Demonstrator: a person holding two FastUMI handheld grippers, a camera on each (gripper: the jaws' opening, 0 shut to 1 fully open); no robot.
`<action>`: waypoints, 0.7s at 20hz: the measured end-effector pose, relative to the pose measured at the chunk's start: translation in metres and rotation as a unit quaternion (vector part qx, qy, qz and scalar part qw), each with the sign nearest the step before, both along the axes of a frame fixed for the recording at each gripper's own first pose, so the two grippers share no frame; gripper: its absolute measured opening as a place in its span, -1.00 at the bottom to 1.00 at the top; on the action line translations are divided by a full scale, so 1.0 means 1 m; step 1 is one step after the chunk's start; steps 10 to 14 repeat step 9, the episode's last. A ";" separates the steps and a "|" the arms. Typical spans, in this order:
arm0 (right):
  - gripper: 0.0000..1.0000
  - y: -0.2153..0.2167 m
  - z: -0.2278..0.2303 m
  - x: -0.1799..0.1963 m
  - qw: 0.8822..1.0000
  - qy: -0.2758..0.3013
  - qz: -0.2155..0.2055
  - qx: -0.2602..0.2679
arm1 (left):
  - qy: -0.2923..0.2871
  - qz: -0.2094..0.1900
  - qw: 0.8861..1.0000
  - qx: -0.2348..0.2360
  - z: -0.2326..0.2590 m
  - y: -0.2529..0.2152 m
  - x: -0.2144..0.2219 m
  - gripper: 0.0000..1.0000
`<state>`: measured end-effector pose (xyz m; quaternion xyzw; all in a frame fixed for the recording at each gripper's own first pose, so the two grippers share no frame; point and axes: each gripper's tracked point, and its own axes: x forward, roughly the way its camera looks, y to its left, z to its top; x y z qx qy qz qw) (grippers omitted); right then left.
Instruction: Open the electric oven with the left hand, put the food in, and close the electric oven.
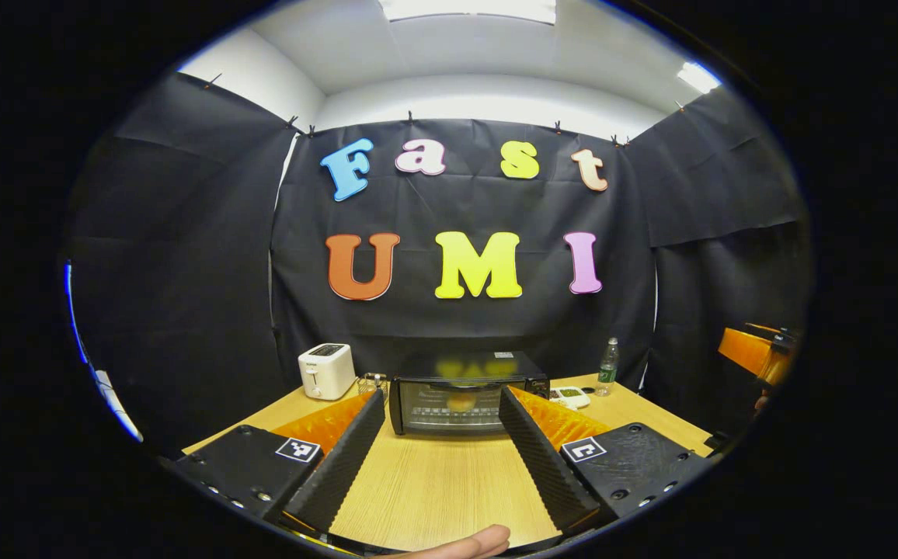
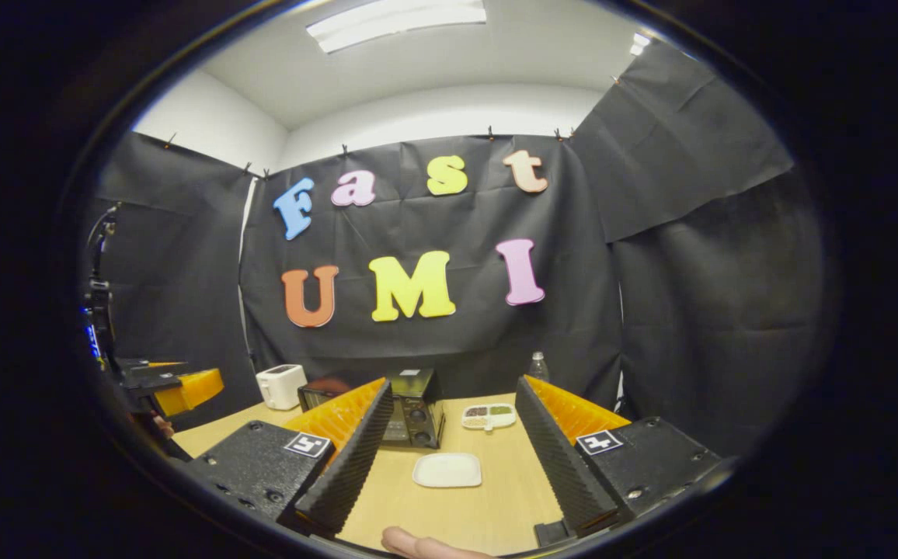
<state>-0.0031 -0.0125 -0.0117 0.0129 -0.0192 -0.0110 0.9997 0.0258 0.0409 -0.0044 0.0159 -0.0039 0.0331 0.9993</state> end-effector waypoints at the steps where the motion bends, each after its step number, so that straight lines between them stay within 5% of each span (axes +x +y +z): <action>1: 0.93 0.003 -0.002 0.002 1.000 0.004 0.000 -0.004 | -0.004 0.001 1.000 0.011 0.001 0.002 -0.006 0.94; 6: 0.93 0.015 -0.021 0.007 0.998 0.035 -0.010 -0.053 | -0.020 0.013 0.999 0.036 0.009 0.006 -0.027 0.94; 8: 0.93 0.025 -0.023 0.006 0.997 0.039 -0.001 -0.059 | -0.014 0.015 0.999 0.033 0.005 0.007 -0.029 0.94; 9: 0.93 0.026 -0.025 0.006 0.997 0.041 0.003 -0.060 | -0.009 0.018 0.999 0.031 0.003 0.008 -0.030 0.77; 14: 0.93 0.026 -0.025 0.006 0.997 0.041 0.003 -0.060 | -0.009 0.018 0.999 0.031 0.003 0.008 -0.030 0.77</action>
